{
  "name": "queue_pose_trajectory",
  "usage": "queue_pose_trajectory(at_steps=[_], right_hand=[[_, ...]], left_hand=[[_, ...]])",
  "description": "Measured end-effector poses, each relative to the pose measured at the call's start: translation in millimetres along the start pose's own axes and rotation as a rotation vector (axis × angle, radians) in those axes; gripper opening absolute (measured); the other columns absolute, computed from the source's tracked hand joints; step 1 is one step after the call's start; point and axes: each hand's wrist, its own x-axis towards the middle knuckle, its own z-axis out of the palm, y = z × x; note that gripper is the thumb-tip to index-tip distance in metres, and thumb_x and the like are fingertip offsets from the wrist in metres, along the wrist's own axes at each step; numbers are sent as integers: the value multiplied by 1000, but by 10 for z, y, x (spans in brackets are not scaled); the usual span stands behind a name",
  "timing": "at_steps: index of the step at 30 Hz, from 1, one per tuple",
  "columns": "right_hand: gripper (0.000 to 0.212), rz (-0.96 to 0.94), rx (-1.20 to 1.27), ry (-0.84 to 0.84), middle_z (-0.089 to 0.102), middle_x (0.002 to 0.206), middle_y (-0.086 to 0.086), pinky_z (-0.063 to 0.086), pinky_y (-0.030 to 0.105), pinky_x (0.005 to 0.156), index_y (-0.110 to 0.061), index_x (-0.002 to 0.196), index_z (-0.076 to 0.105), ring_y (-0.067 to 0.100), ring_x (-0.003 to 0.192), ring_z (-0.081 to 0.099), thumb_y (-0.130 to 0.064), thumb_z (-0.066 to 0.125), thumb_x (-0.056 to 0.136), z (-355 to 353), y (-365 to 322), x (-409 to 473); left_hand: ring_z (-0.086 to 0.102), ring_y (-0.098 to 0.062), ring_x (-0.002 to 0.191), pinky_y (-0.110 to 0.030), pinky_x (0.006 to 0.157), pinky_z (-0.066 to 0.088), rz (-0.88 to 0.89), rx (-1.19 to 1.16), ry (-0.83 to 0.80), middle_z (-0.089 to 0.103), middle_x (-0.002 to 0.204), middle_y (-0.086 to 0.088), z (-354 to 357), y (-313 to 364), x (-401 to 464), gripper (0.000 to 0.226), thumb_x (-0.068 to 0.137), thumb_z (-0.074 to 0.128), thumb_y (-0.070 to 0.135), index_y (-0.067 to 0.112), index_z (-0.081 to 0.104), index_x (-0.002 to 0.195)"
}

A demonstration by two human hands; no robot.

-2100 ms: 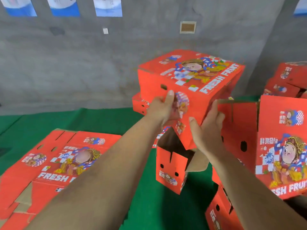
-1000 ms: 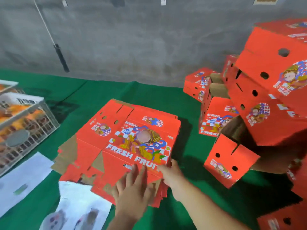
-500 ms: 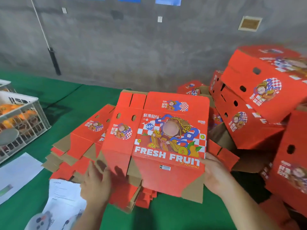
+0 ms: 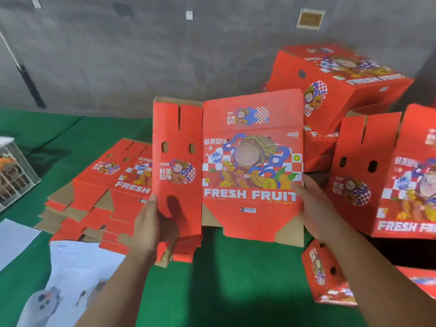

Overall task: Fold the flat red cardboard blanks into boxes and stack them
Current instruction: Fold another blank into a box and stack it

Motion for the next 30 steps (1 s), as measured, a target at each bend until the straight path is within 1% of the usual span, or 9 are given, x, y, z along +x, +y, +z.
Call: queue_pose_trajectory(at_steps=[6, 9, 11, 18, 23, 24, 26, 28, 30], right_hand=[[34, -137, -260, -109, 74, 113, -26, 52, 7, 73, -44, 132, 56, -6, 101, 70, -22, 51, 107, 50, -78, -128], [35, -85, -336, -71, 77, 115, -11, 59, 20, 75, -37, 133, 61, 8, 100, 75, -20, 60, 103, -1, -127, -130], [29, -61, -334, 20, 77, 115, -2, 60, 33, 87, -30, 128, 67, 16, 102, 75, -19, 59, 103, -71, -140, -126], [27, 58, -94, 105, 79, 105, 6, 52, 45, 102, -33, 99, 81, 23, 99, 74, -16, 59, 101, -266, -51, -191], [22, 32, -40, 98, 78, 110, 10, 55, 41, 95, -23, 118, 76, 21, 92, 75, -22, 62, 101, -303, -135, -140], [23, 26, -24, 97, 78, 110, 10, 56, 41, 93, -21, 120, 75, 21, 91, 76, -22, 62, 100, -334, -146, -127], [21, 13, -2, 97, 79, 107, 8, 59, 39, 89, -22, 116, 76, 19, 88, 77, -23, 62, 100, -359, -147, -116], [20, 4, 7, 82, 80, 103, 7, 63, 36, 79, -23, 110, 79, 18, 85, 77, -22, 61, 101, -356, -131, -88], [21, -5, 8, 91, 80, 102, 7, 64, 35, 74, -24, 109, 80, 18, 85, 78, -22, 61, 101, -352, -141, -54]], left_hand=[[63, -33, 129, -61, 113, 43, -69, -272, -372, 67, 137, -10, 390, -26, -190, 68, 96, 48, 74, 24, 60, 141], [68, -29, 104, -49, 98, 52, -64, -112, -144, 76, 104, -2, 253, -197, -145, 23, 97, 65, 48, 29, 72, 107], [63, -27, 83, -39, 76, 50, -114, -80, -27, 72, 74, -2, 90, -312, -126, 28, 104, 58, 27, 23, 71, 80], [61, -28, 131, -47, 116, 42, -126, -407, -125, 65, 139, -16, -265, -253, -42, 41, 115, 28, 20, 7, 54, 145], [61, -22, 79, -31, 67, 51, -1, -136, -195, 69, 89, 0, -255, -58, -184, 30, 101, 53, 21, 40, 70, 118], [57, -18, 76, -29, 62, 49, 76, -5, -267, 65, 87, 5, -265, -50, -215, 44, 90, 61, 21, 55, 64, 119], [54, -16, 114, -35, 89, 54, 211, 339, -375, 52, 127, 4, -287, -52, -227, 98, 74, 73, 27, 71, 22, 145], [12, -24, 154, -54, 117, 37, 318, 651, -430, 8, 161, 1, -279, -5, -218, 133, 72, 86, 37, 59, -14, 156], [-9, -36, 158, -58, 121, 24, 424, 799, -440, -17, 166, -13, -233, 12, -183, 142, 70, 95, 42, 49, -14, 160]])
